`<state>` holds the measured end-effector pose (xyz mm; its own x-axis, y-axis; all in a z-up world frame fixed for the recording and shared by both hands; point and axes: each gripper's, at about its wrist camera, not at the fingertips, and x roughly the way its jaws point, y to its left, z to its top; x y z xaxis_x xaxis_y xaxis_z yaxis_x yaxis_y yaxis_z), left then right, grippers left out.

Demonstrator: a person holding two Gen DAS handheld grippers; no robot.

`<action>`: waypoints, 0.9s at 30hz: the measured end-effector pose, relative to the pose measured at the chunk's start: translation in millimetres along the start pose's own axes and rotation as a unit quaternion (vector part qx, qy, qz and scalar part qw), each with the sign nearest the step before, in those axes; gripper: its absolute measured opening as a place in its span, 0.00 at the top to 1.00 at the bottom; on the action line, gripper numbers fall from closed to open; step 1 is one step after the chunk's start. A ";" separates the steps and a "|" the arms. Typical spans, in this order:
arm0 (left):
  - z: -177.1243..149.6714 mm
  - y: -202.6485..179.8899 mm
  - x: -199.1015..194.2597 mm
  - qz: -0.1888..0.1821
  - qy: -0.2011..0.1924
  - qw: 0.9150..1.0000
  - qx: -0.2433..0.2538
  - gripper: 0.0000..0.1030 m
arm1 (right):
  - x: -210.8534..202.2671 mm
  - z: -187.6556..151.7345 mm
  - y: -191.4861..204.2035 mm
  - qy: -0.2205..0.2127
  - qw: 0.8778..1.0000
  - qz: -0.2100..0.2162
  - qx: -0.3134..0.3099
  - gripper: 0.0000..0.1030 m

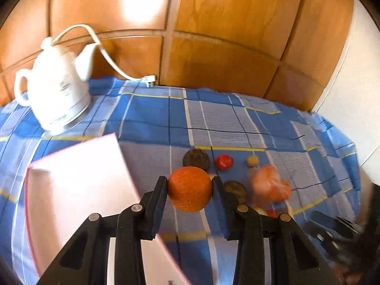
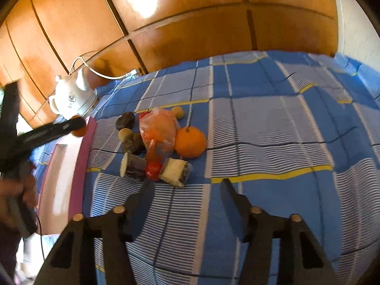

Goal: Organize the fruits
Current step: 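Drop the orange in the tray with left gripper while right gripper grasps cut yam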

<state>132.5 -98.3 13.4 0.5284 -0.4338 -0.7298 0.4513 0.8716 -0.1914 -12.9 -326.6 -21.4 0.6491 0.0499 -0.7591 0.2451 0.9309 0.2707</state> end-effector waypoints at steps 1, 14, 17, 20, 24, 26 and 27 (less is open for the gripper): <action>-6.3 2.8 -9.3 0.000 -0.006 1.000 -0.008 0.63 | 2.7 1.7 1.8 0.001 1.000 0.000 -0.001 0.48; -83.4 71.7 -71.6 0.077 -0.032 0.992 -0.098 0.63 | 45.1 10.5 19.1 0.036 0.999 -0.012 -0.035 0.64; -82.0 83.6 -68.8 0.099 -0.023 0.989 -0.108 0.63 | 42.4 7.6 19.1 0.036 0.999 -0.012 -0.035 0.65; -73.7 92.5 -68.3 0.118 -0.035 0.986 -0.109 0.63 | 34.7 2.7 21.5 0.035 0.998 -0.029 -0.048 0.66; -58.9 111.4 -51.9 0.140 -0.020 0.982 -0.124 0.63 | 28.5 -3.9 21.3 0.038 0.997 -0.033 -0.059 0.66; -53.5 119.2 -43.6 0.146 -0.017 0.980 -0.132 0.63 | 28.8 -6.6 23.1 0.035 0.996 -0.035 -0.070 0.67; -51.5 122.6 -39.7 0.160 -0.017 0.978 -0.134 0.63 | 29.5 -7.2 23.6 0.034 0.996 -0.036 -0.072 0.67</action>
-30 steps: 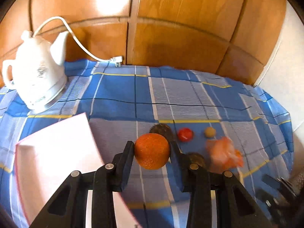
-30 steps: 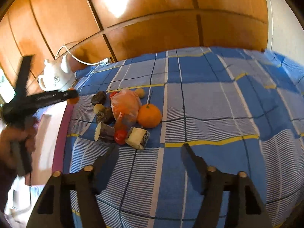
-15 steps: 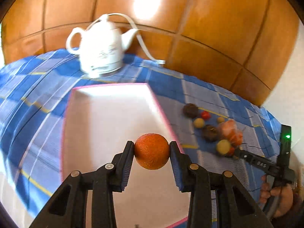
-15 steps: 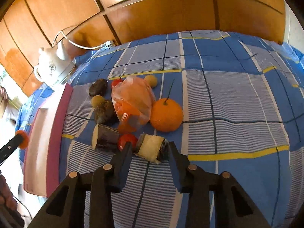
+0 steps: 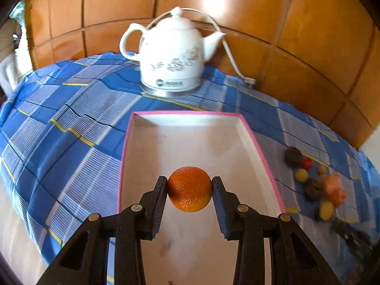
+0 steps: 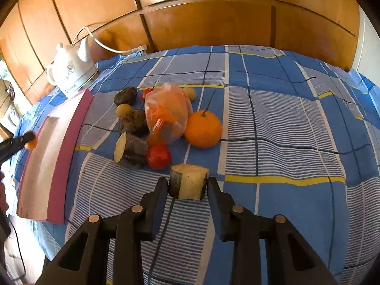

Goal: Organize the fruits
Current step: 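Drop the orange in the tray with left gripper while right gripper grasps cut yam, then carry the cut yam piece into the tray and release it with the right gripper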

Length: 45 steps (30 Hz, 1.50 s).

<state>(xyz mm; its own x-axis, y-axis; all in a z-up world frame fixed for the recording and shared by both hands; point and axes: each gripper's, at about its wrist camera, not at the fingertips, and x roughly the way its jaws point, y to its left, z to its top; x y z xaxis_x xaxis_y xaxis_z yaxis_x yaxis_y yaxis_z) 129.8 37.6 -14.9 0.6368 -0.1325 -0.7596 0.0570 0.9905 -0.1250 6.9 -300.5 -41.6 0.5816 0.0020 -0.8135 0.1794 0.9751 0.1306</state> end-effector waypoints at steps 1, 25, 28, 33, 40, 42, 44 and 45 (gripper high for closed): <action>1.7 0.8 2.8 0.006 0.001 1.000 0.000 0.62 | 0.3 -0.4 0.5 -0.002 1.000 -0.001 -0.001 0.67; -33.0 -23.4 -77.9 0.040 -0.088 0.995 0.001 0.16 | 7.4 -6.4 2.2 0.006 1.000 -0.003 -0.010 0.68; -39.3 -28.4 -85.9 0.043 -0.095 0.995 0.008 0.12 | 7.2 -6.5 2.1 0.004 1.000 -0.003 -0.011 0.68; -49.6 -31.0 -89.9 0.046 -0.092 0.995 0.014 0.09 | 0.4 -6.8 -0.8 -0.007 1.000 -0.001 -0.005 0.68; -60.6 -23.6 -83.8 0.049 -0.074 0.996 0.005 0.09 | -20.1 -3.9 14.0 -0.026 0.999 0.031 -0.027 0.68; -62.7 -20.8 -83.1 0.050 -0.073 0.996 0.001 0.09 | -25.9 -1.4 26.9 -0.030 0.997 0.054 -0.042 0.68; -64.3 -18.0 -82.5 0.052 -0.072 0.996 -0.002 0.08 | -30.4 0.5 41.7 -0.034 0.995 0.075 -0.061 0.68; -64.8 -16.7 -82.7 0.052 -0.071 0.996 -0.004 0.08 | -31.9 1.5 48.6 -0.035 0.993 0.085 -0.071 0.68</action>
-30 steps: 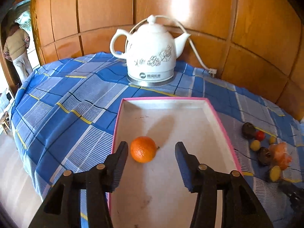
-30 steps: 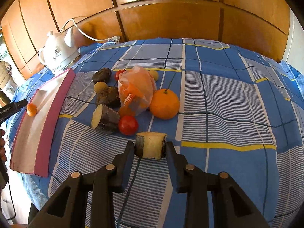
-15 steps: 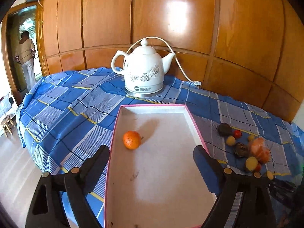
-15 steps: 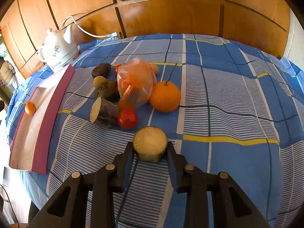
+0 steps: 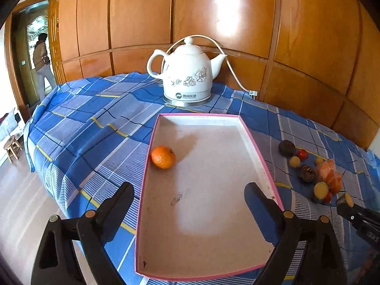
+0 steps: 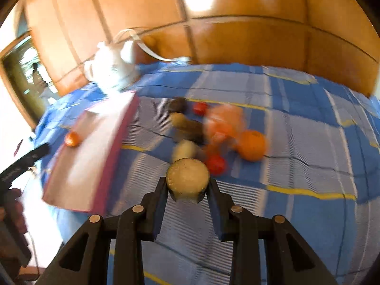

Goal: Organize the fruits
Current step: 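Carry the cut yam piece into the tray and release it with the right gripper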

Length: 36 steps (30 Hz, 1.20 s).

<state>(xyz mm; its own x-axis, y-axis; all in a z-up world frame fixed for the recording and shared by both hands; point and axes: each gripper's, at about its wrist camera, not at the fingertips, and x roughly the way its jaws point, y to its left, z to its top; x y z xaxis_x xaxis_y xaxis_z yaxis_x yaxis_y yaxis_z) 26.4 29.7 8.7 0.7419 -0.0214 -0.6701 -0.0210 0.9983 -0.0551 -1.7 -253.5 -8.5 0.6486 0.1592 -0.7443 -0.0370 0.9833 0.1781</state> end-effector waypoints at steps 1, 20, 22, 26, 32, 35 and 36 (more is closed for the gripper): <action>-0.4 1.6 0.3 0.000 0.001 1.000 -0.002 0.07 | 0.4 2.8 10.1 0.000 1.000 0.015 -0.012 0.68; -3.6 36.0 9.2 0.020 0.014 0.999 -0.044 0.07 | 69.9 53.0 129.5 0.063 0.982 0.122 -0.129 0.68; -3.4 37.3 9.5 0.019 0.014 0.999 -0.044 0.07 | 84.4 58.5 137.8 0.067 0.982 0.110 -0.137 0.68; -3.6 39.3 11.6 0.015 0.018 0.999 -0.046 0.07 | 112.4 66.9 144.7 0.081 0.983 0.096 -0.137 0.67; -2.9 36.7 11.8 0.013 0.015 0.999 -0.039 0.08 | 116.0 69.5 138.2 0.075 0.986 0.093 -0.120 0.66; -3.0 33.5 11.7 0.010 0.017 0.999 -0.032 0.08 | 102.5 66.5 133.6 0.060 0.987 0.090 -0.115 0.66; -3.1 31.9 10.6 0.012 0.015 0.999 -0.029 0.08 | 96.0 64.4 130.7 0.053 0.988 0.088 -0.112 0.66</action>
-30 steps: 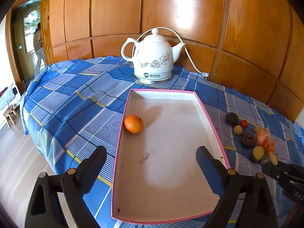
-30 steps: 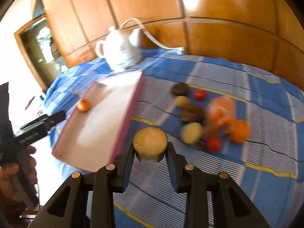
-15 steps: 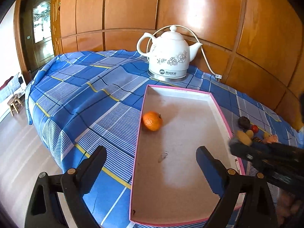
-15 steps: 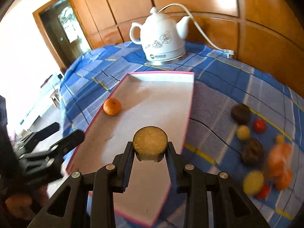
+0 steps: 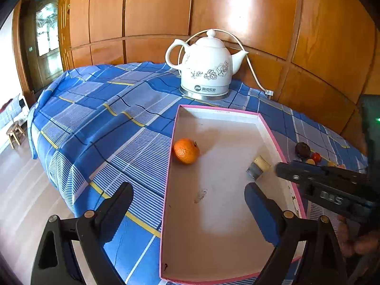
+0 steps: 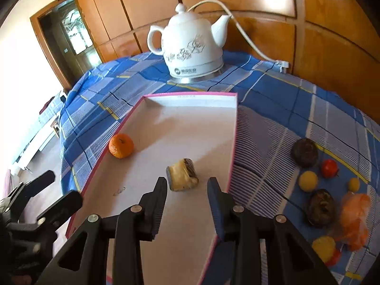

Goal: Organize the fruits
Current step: 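Carry the cut yam piece into the tray and release it with the right gripper, then withdraw the right gripper from the tray toward the remaining fruits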

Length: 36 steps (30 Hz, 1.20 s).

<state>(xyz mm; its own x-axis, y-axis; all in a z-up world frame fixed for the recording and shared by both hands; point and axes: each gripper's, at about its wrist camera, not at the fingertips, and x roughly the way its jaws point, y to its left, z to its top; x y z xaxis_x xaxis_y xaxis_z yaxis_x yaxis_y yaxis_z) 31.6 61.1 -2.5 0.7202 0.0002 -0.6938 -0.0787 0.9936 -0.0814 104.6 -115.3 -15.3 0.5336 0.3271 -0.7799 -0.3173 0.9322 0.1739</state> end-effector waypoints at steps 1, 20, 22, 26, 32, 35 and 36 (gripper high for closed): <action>-0.1 -1.8 -1.2 -0.001 -0.001 1.000 0.002 0.08 | -5.7 -2.4 -0.3 -0.005 1.000 -0.002 0.002 0.66; -1.9 -37.6 -28.1 -0.034 -0.025 0.998 0.054 0.07 | -89.9 -51.9 -33.6 -0.066 0.992 -0.100 0.030 0.64; -2.2 -41.5 -29.7 -0.037 -0.024 0.997 0.059 0.07 | -94.0 -55.9 -38.5 -0.067 0.991 -0.109 0.036 0.64; -3.5 -47.1 -31.9 -0.043 -0.024 0.997 0.066 0.07 | -100.1 -65.2 -50.8 -0.066 0.989 -0.125 0.053 0.64; -5.1 -55.7 -34.2 -0.049 -0.023 0.996 0.078 0.07 | -105.3 -74.2 -66.2 -0.065 0.985 -0.140 0.077 0.64; -6.6 -59.8 -33.6 -0.050 -0.021 0.995 0.081 0.07 | -106.8 -77.5 -67.3 -0.066 0.983 -0.154 0.074 0.64; -7.2 -60.9 -33.5 -0.049 -0.021 0.995 0.082 0.07 | -107.1 -78.9 -66.7 -0.067 0.982 -0.159 0.072 0.64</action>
<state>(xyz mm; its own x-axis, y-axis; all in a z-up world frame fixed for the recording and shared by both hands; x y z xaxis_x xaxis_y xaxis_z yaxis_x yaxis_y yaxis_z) 7.3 -0.2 20.6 0.7467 -0.0961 -0.6581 0.1041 0.9942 -0.0271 6.8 -224.8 9.2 0.6885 0.0245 -0.7248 -0.0086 0.9996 0.0256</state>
